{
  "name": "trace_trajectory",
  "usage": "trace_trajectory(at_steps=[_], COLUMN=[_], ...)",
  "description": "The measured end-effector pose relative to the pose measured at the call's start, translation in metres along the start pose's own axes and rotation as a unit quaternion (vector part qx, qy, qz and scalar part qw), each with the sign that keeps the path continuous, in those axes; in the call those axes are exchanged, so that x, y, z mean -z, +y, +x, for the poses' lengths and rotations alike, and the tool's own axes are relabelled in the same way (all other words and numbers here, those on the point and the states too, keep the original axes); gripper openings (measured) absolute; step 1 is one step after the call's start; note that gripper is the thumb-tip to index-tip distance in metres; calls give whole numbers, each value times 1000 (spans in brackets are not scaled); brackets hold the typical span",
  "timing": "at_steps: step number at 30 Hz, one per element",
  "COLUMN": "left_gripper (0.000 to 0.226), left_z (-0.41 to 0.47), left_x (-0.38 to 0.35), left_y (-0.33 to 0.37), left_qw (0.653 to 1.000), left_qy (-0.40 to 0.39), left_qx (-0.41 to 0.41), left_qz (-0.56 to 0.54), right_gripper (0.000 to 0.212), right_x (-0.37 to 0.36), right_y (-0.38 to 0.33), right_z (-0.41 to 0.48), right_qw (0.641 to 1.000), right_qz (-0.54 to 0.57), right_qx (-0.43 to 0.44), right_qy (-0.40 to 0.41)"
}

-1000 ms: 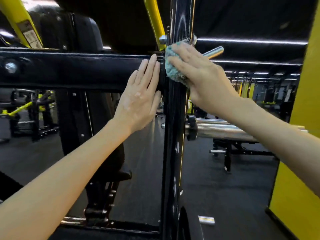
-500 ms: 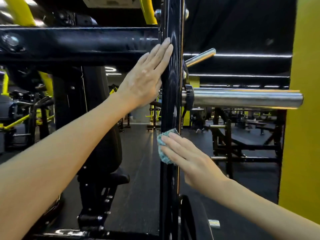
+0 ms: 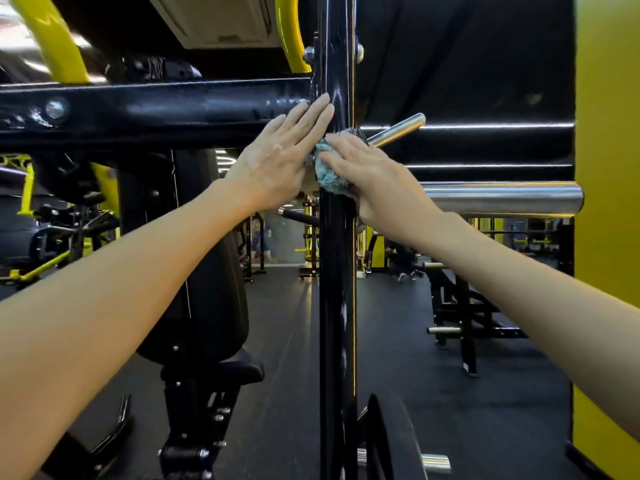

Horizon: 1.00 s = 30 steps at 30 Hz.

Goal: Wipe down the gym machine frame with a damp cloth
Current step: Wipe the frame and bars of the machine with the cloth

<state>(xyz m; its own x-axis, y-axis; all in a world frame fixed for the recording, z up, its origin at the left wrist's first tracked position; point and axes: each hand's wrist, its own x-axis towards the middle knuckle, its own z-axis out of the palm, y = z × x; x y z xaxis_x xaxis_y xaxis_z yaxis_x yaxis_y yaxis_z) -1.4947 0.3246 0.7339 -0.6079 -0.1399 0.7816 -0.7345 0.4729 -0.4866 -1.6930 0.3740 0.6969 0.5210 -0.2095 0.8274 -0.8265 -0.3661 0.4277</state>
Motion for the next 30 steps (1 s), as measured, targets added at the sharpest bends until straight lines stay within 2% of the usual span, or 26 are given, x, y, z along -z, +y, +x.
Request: trace_trajectory(at_steps=[5,13,18,23,26,30], left_gripper=[73,75,79,79,77,74], left_z=[3,4,5,3,3,3], left_x=[-8,-9,-10,-9,-7,-6], left_y=[-6,0,2,6,6,6], left_qw=[1000,1000,999,999,999,999], left_qy=[-13,1,-2,-2,-9,-7], left_qx=[19,24,33,38,40,34], left_qz=[0,-19,-11,-14,-12,-9], right_gripper=[65,64,76,70,66,67], right_x=[-21,-54,-37,-14,-6,-19], right_y=[-24,-68,-54,-32,-18,-20], right_z=[-42,-146,-122,-60,-26,-28], right_qw=[999,995,996,999,1000,999], right_qz=[48,82,16,9,10,11], right_qx=[-10,20,55,-9,-20,-38], right_qy=[23,-50,-75,-29,-11,37])
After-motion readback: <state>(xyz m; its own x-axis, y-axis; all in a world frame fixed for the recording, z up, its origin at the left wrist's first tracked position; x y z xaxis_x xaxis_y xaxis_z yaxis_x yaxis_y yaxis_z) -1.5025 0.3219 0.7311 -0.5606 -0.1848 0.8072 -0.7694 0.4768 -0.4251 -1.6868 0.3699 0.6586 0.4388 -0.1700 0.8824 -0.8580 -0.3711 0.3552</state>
